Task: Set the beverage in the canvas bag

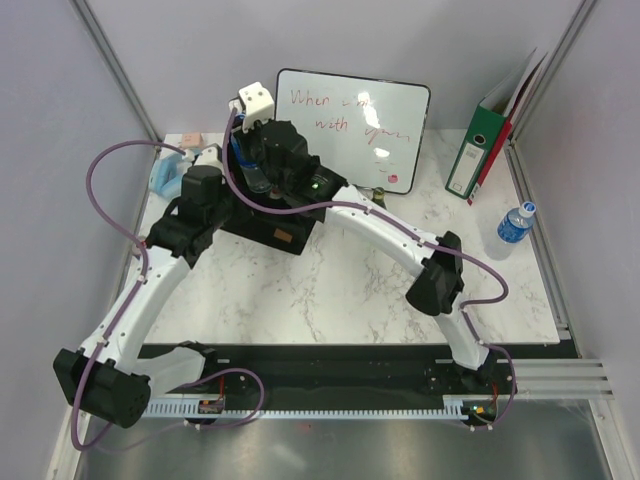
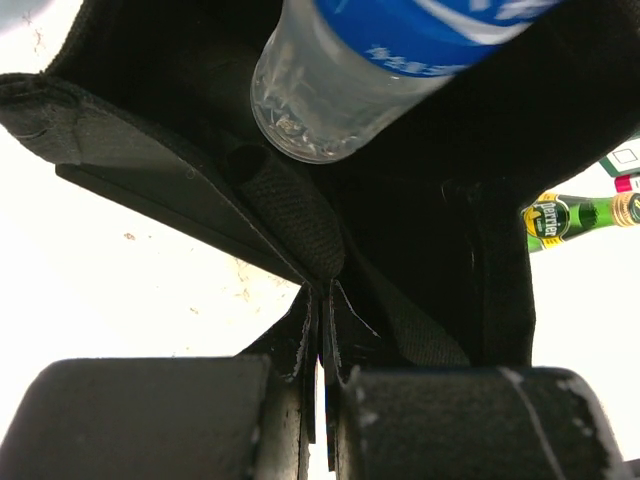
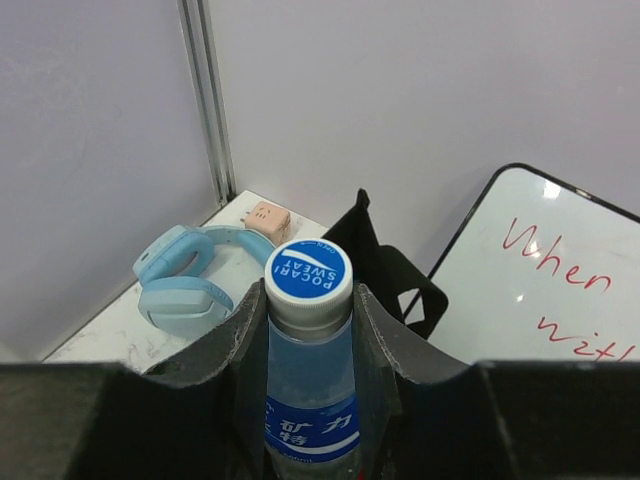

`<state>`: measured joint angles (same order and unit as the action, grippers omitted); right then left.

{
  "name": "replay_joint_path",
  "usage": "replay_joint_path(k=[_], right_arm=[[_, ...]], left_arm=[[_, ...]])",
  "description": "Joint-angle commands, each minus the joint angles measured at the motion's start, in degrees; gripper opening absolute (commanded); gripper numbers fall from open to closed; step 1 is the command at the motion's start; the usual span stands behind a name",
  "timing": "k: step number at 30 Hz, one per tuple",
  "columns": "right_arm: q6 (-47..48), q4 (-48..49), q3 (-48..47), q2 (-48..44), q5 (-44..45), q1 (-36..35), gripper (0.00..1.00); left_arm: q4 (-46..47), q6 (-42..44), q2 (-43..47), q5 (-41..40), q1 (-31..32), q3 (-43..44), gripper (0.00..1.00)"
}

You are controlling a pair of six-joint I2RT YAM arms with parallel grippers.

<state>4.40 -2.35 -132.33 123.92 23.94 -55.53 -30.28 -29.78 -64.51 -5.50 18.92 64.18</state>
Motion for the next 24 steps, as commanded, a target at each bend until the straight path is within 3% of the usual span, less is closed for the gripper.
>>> replay_joint_path(k=[1, 18, 20, 24], right_arm=[[0.7, 14.2, -0.1, -0.7, -0.8, 0.8, 0.00], [-4.4, 29.2, 17.9, 1.5, -8.2, 2.7, 0.00], [-4.4, 29.9, 17.6, 1.7, -7.9, 2.9, 0.00], [-2.9, 25.3, 7.9, 4.0, -7.5, 3.1, 0.00]], left_arm=[[-0.3, -2.1, 2.1, 2.2, 0.1, -0.5, 0.02], [-0.3, -1.9, 3.7, 2.0, 0.1, -2.1, 0.02], [-0.3, -1.7, 3.8, 2.0, 0.1, -2.1, 0.02], [-0.3, -1.7, 4.0, 1.8, 0.0, -2.1, 0.02]])
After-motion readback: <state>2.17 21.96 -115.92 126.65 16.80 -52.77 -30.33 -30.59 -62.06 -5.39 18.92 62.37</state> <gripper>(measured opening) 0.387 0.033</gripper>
